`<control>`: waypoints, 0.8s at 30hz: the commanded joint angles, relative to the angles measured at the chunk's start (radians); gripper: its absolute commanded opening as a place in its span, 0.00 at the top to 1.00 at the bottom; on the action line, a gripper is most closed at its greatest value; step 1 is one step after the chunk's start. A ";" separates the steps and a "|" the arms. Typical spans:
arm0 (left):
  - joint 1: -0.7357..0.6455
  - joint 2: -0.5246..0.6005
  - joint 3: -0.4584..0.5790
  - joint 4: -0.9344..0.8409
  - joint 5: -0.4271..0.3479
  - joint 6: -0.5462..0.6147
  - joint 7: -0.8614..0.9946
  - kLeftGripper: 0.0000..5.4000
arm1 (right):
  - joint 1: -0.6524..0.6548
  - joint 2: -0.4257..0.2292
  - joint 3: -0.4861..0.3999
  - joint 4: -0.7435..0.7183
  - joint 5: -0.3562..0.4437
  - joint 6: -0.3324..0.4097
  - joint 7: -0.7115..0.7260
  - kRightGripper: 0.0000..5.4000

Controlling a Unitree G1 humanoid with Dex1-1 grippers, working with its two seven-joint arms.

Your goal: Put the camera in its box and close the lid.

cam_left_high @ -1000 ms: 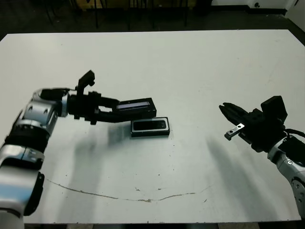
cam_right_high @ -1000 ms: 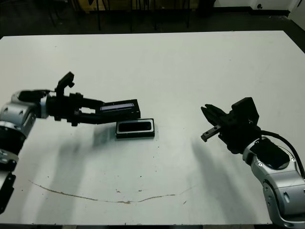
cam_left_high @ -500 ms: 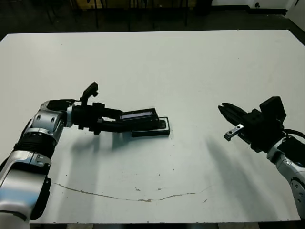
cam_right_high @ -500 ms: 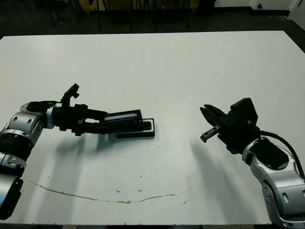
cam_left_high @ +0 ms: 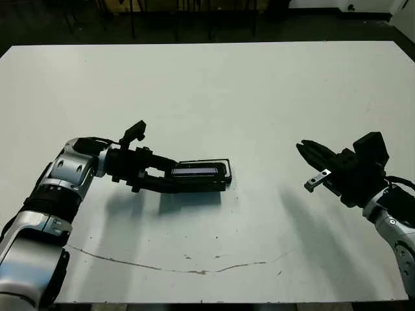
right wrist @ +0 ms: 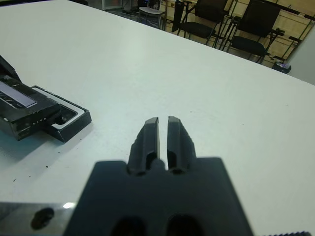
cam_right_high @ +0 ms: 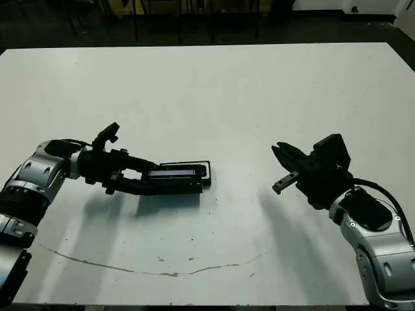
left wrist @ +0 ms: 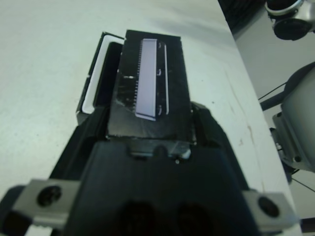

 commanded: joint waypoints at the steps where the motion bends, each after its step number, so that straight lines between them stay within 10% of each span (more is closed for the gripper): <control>1: 0.040 -0.005 -0.031 0.020 0.071 -0.005 0.085 0.49 | 0.007 0.003 0.001 0.003 0.003 0.021 -0.003 1.00; 24: 0.009 0.067 0.163 -0.171 -0.141 0.098 0.069 0.49 | 0.000 -0.002 -0.001 0.023 0.000 -0.005 0.018 1.00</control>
